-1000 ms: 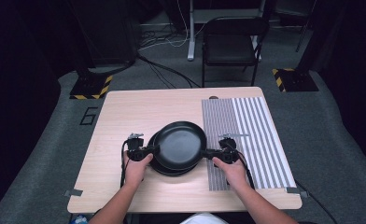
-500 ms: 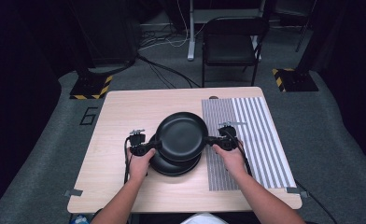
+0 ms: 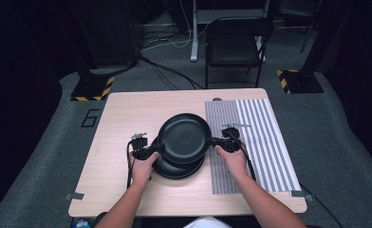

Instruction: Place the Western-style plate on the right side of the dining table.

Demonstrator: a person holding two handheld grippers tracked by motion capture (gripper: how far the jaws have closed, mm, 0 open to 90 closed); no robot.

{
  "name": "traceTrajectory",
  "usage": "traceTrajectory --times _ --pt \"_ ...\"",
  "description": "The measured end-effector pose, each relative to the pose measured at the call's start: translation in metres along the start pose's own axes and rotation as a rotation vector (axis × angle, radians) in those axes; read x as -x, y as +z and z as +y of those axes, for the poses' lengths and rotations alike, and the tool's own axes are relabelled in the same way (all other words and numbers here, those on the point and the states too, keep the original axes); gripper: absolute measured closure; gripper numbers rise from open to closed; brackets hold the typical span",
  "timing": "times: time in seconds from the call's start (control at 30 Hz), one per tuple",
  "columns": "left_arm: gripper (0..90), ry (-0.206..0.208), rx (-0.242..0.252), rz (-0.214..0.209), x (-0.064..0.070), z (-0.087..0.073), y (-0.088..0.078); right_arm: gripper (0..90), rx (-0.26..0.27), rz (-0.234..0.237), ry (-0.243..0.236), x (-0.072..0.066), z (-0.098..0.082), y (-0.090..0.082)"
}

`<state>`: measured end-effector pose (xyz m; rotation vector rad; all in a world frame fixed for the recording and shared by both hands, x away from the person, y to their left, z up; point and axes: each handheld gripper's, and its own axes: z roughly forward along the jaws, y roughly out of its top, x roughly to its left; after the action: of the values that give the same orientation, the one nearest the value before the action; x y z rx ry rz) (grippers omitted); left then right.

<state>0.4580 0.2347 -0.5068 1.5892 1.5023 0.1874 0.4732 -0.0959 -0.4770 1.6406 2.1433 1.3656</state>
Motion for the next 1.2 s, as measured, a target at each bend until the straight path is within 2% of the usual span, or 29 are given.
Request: traceTrajectory --times 0.3,0.37,0.6,0.83,1.0,1.13,1.2 --pt "67.8 0.006 0.001 -0.003 -0.001 0.0 0.0 69.3 0.001 0.024 0.029 -0.003 -0.011 -0.003" --pt "67.8 0.008 0.0 -0.004 -0.001 0.0 0.0 68.3 0.002 0.046 0.046 -0.005 -0.019 -0.005" --pt "66.2 0.024 -0.009 -0.005 0.0 0.0 0.0 68.0 0.017 0.065 0.085 -0.007 -0.026 -0.005" --pt "65.8 0.024 -0.013 -0.006 0.0 0.0 0.0 68.6 0.017 0.073 0.118 -0.005 -0.026 -0.001" --pt "66.1 0.014 -0.012 -0.009 0.0 0.0 0.0 68.8 0.014 0.065 0.119 -0.006 -0.025 0.003" --pt "66.4 0.006 -0.016 -0.017 -0.001 0.001 0.0 70.5 0.008 0.078 0.16 -0.004 -0.023 0.01" --pt "66.7 -0.001 -0.018 -0.023 -0.002 0.001 0.0 70.6 0.003 0.074 0.158 -0.004 -0.022 0.011"
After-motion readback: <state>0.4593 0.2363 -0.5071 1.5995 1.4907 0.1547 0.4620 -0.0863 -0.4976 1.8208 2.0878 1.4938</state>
